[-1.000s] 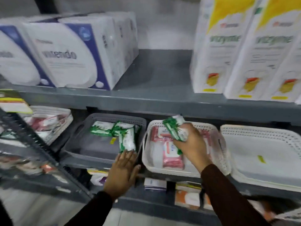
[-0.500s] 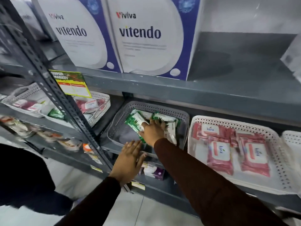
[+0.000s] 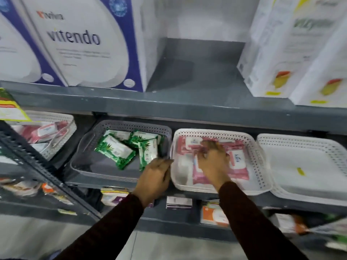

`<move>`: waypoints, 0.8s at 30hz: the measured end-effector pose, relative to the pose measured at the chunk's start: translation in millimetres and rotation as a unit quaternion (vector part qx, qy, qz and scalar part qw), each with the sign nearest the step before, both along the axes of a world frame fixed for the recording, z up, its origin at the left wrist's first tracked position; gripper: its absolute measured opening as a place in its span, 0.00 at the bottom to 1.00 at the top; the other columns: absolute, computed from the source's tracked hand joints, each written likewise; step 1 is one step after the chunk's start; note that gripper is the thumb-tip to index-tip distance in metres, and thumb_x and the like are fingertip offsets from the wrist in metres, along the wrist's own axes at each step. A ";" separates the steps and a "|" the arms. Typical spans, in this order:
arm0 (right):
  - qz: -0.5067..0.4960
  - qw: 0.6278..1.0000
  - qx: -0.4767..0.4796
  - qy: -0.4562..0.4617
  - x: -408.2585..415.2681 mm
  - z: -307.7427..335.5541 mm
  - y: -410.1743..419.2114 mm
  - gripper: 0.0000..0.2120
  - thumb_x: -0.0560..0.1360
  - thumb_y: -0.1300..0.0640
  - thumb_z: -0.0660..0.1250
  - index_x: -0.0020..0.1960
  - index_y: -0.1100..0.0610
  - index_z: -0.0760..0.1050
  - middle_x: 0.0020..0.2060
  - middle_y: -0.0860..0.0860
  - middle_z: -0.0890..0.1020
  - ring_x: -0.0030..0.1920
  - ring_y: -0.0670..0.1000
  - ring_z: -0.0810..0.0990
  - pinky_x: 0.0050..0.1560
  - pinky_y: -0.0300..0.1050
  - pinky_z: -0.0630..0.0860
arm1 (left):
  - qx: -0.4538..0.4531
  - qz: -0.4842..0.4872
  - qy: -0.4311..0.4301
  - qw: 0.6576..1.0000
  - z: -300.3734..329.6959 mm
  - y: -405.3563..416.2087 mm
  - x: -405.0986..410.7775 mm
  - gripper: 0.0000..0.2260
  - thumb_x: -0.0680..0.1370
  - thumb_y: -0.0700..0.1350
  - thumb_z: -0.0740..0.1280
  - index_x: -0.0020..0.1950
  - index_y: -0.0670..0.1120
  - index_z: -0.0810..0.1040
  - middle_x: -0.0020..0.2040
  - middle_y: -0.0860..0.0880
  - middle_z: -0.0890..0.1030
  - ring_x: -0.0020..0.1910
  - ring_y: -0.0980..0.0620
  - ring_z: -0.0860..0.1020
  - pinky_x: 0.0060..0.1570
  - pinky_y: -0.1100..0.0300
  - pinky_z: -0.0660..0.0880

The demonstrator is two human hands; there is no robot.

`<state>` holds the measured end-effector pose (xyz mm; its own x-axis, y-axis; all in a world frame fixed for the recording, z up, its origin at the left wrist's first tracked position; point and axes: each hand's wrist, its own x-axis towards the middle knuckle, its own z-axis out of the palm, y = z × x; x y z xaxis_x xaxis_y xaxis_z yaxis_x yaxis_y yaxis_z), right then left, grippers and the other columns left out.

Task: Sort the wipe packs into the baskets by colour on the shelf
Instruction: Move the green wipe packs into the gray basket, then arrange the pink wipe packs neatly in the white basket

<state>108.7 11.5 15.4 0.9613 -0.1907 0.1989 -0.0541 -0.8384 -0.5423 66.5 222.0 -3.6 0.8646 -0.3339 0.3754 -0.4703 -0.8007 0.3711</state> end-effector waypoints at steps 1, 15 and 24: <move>-0.034 0.999 -0.013 0.023 -3.2 -2.0 -22.1 0.16 0.76 0.50 0.64 0.62 0.53 0.76 0.61 0.57 0.79 0.63 0.61 0.74 0.61 0.57 0.70 | 0.021 -0.040 -0.012 0.999 0.3 -17.4 9.2 0.17 0.73 0.34 0.65 0.61 0.40 0.79 0.55 0.43 0.81 0.53 0.42 0.77 0.54 0.53 0.73; -0.045 0.986 0.006 0.159 -14.5 -29.1 -119.4 0.38 0.71 0.47 0.72 0.73 0.58 0.58 0.62 0.59 0.79 0.58 0.62 0.80 0.57 0.58 0.79 | 0.370 -0.097 0.079 0.920 2.2 -116.3 67.8 0.26 0.80 0.49 0.64 0.77 0.50 0.61 0.76 0.47 0.62 0.73 0.42 0.62 0.70 0.41 0.59; -0.006 0.973 -0.065 0.220 -3.6 -13.1 -127.3 0.32 0.67 0.54 0.77 0.68 0.55 0.70 0.58 0.57 0.77 0.59 0.58 0.75 0.59 0.53 0.76 | 0.343 -0.173 0.054 0.922 -1.7 -125.9 53.6 0.33 0.78 0.32 0.63 0.78 0.56 0.58 0.79 0.51 0.57 0.75 0.40 0.57 0.71 0.38 0.57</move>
<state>105.1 -115.8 2.4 0.9566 -0.2032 -0.2088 -0.2676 -0.8960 -0.3542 120.1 96.1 -5.3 0.6814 -0.7237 -0.1093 -0.7319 -0.6731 -0.1060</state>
